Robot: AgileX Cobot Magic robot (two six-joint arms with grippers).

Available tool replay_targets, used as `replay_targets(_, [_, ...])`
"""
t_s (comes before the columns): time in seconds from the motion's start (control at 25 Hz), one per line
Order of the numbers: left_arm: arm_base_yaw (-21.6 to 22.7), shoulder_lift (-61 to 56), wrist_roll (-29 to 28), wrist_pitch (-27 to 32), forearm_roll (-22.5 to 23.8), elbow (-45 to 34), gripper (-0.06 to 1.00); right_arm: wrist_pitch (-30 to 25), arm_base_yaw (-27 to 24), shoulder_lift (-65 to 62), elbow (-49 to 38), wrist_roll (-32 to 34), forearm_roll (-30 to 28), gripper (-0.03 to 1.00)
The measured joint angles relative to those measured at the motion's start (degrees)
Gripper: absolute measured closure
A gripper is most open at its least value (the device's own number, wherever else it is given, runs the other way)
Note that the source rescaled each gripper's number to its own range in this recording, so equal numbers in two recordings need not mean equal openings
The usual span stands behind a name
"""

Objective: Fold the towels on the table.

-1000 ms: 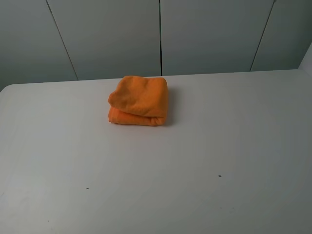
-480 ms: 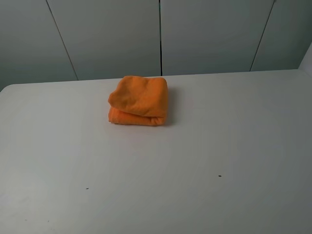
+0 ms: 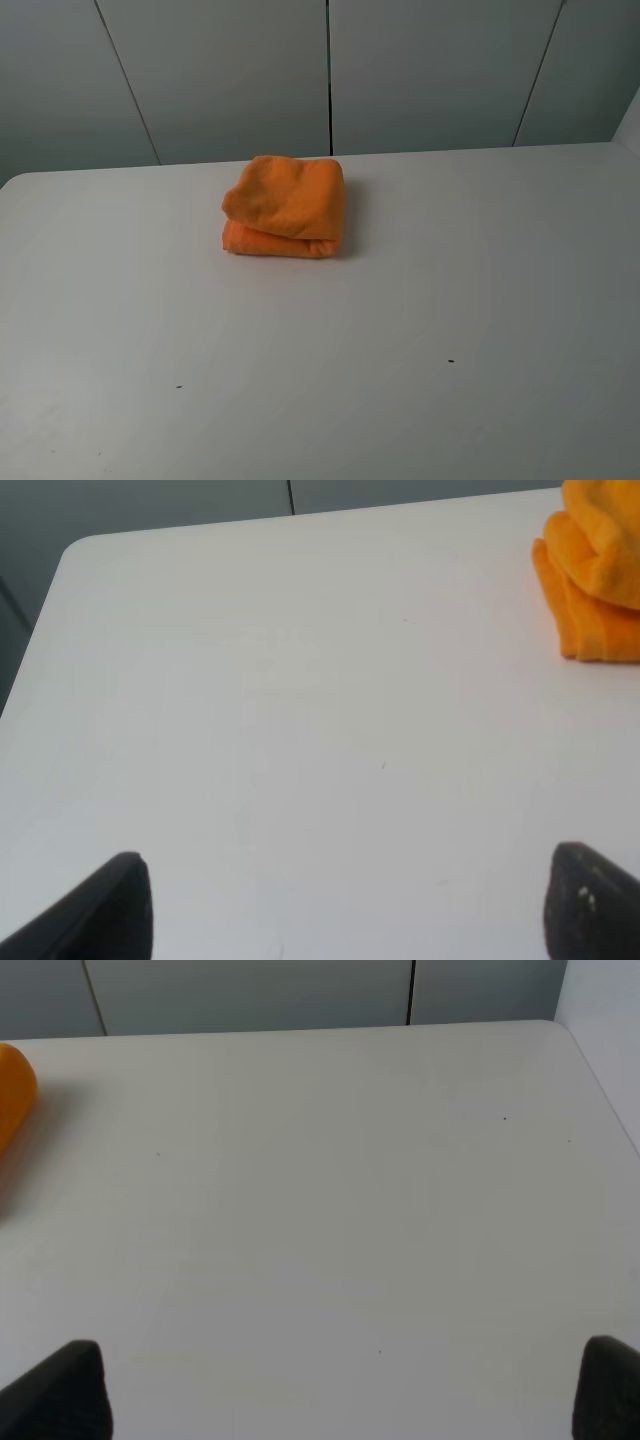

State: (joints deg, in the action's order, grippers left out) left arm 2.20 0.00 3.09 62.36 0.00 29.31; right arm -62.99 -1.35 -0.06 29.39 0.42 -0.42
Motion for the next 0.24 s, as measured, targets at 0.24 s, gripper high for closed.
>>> replay_targets(0.24, [0.0, 0.0, 0.0, 0.0, 0.0, 0.0, -0.06, 0.0, 0.0, 0.0, 0.0, 0.0, 0.0, -0.03])
